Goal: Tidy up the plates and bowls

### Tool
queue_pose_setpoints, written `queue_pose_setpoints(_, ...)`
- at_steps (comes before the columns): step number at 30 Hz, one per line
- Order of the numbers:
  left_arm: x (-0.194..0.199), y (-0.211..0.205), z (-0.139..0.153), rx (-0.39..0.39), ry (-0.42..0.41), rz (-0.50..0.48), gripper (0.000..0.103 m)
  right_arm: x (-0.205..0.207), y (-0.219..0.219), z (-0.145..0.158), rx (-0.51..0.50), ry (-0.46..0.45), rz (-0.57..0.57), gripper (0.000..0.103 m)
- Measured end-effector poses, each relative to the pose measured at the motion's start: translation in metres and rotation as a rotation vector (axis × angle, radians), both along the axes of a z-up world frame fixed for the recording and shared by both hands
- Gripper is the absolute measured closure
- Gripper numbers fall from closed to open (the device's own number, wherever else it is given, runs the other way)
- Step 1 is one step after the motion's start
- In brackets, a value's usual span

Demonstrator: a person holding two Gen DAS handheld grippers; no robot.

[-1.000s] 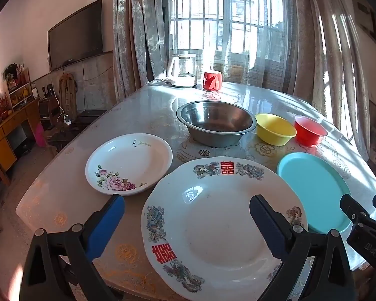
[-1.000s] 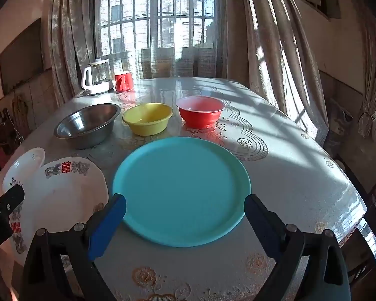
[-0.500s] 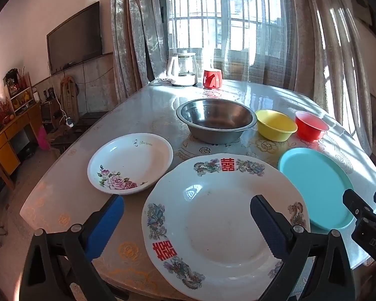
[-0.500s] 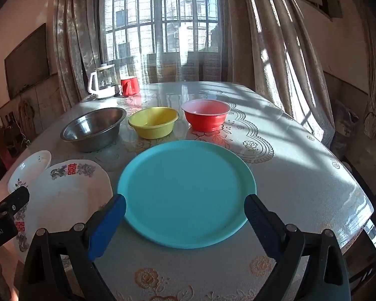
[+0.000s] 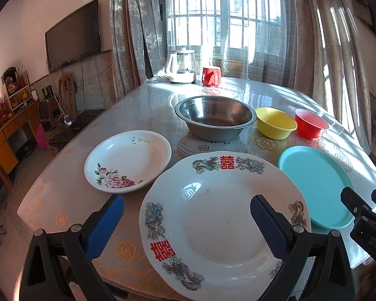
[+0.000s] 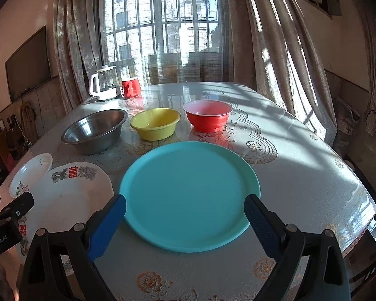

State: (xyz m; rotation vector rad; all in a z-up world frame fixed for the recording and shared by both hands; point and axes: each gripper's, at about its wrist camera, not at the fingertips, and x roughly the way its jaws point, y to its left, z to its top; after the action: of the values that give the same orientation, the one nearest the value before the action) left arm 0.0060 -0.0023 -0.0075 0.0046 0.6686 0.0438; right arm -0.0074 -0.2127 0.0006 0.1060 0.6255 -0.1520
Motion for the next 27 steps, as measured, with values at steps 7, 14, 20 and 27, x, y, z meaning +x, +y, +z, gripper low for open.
queue_pose_setpoints(7, 0.0007, 0.0013, -0.0002, -0.002, 0.002, -0.005, 0.001, -0.0004, -0.0021, 0.0001, 0.002, 0.001, -0.002, 0.006)
queue_pose_setpoints(14, 0.0014, -0.0005, -0.0004, -0.002, 0.003, -0.009, 0.001, -0.0002, -0.0023, -0.0004, 0.005, 0.004, -0.002, 0.006)
queue_pose_setpoints(20, 0.0023, -0.0023, 0.0012, -0.002, 0.002, -0.014, 0.001, 0.0002, -0.0022, 0.0011, 0.002, -0.005, 0.001, 0.006)
queue_pose_setpoints(27, 0.0023, -0.0029, 0.0030, -0.004, 0.003, -0.019, 0.001, 0.0012, -0.0039, 0.0011, 0.009, -0.003, -0.001, 0.006)
